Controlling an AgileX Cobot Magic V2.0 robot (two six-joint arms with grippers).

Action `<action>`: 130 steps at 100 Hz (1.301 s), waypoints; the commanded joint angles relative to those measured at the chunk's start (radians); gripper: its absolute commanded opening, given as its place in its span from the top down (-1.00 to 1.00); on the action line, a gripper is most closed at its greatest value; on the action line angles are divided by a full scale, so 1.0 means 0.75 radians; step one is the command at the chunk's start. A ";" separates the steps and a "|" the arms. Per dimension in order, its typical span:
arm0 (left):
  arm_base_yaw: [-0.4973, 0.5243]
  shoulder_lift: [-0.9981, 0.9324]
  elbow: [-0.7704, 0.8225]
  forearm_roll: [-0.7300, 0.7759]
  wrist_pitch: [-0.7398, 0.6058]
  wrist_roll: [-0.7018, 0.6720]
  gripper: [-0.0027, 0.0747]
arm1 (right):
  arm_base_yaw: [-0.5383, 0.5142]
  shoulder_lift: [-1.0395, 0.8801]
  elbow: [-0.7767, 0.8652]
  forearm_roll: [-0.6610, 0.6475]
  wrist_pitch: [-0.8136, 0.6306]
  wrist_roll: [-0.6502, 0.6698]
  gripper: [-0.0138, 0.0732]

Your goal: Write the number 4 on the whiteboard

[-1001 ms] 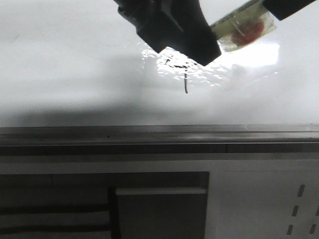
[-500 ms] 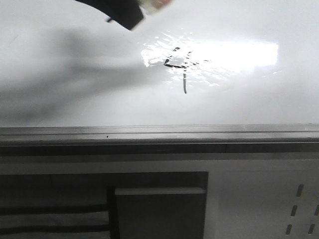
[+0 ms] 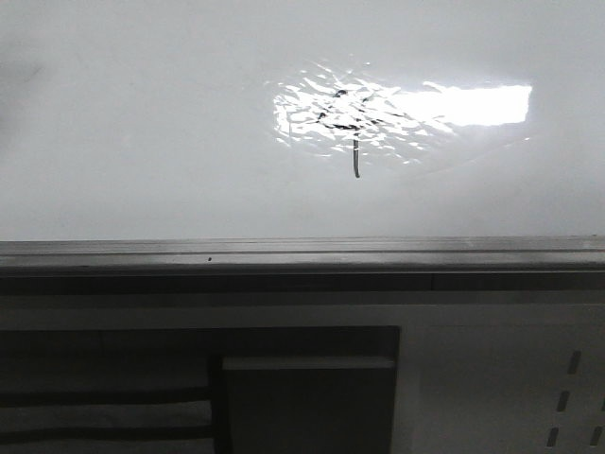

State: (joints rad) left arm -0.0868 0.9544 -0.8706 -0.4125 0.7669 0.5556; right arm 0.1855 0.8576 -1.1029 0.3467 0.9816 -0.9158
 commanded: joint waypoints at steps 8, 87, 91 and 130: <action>0.100 -0.049 0.142 -0.137 -0.321 -0.033 0.98 | -0.011 -0.006 -0.039 0.013 -0.068 0.015 0.04; 0.105 0.214 0.227 -0.318 -0.683 -0.031 0.72 | -0.011 -0.006 -0.039 0.013 -0.065 0.021 0.04; 0.105 0.214 0.227 -0.318 -0.683 -0.031 0.59 | -0.011 -0.006 -0.039 0.013 -0.065 0.021 0.04; 0.105 0.214 0.208 -0.318 -0.698 -0.031 0.01 | -0.011 -0.006 -0.039 0.023 -0.047 0.023 0.04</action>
State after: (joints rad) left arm -0.0124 1.1305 -0.6752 -0.6288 0.2979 0.5401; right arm 0.1855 0.8576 -1.1029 0.3467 0.9840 -0.9031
